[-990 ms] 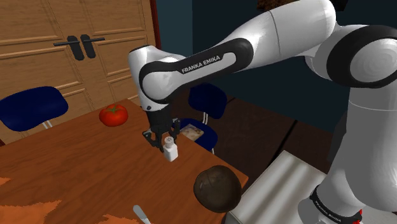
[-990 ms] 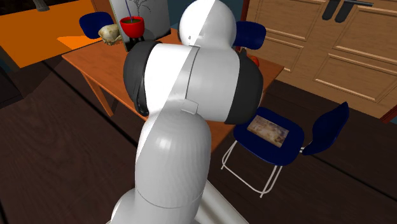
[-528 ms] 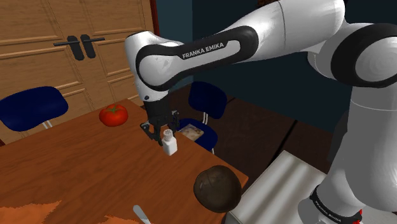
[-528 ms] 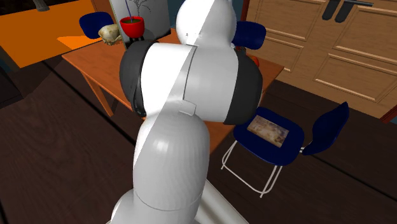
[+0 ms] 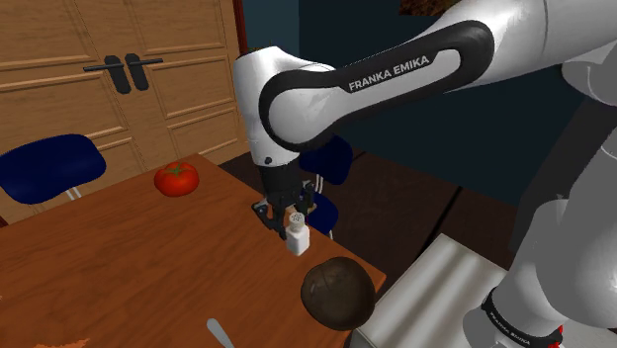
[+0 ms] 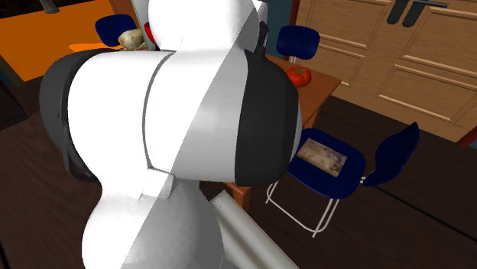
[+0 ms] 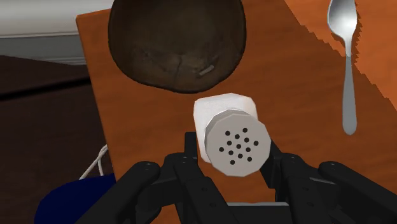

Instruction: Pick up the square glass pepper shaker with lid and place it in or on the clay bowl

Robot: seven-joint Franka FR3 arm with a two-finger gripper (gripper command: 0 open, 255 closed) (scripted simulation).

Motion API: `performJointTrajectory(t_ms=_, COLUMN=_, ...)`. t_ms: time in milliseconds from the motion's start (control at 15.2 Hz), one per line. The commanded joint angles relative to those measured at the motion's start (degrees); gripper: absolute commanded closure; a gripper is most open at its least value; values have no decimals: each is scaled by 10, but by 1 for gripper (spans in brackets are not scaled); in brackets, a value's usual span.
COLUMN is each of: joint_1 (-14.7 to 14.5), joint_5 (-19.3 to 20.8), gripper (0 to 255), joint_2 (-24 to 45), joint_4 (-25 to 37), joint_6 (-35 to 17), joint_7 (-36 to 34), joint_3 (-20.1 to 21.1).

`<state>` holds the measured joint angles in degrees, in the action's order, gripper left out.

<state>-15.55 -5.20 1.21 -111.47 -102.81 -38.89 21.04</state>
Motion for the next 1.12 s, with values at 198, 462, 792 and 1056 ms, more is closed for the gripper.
performJointTrajectory(t_ms=198, joint_1=-5, joint_5=-44, gripper=255, joint_2=-118, joint_4=-125, joint_6=-12, joint_7=16, joint_3=0)
performJointTrajectory(t_ms=462, joint_1=-16, joint_5=-68, gripper=255, joint_2=-183, joint_4=-200, joint_6=-25, joint_7=23, joint_3=0)
performJointTrajectory(t_ms=792, joint_1=-17, joint_5=-68, gripper=255, joint_2=-169, joint_4=-227, joint_6=-65, joint_7=24, joint_3=5)
performJointTrajectory(t_ms=1056, joint_1=-17, joint_5=-68, gripper=255, joint_2=-155, joint_4=-246, joint_6=-98, joint_7=25, joint_3=9)
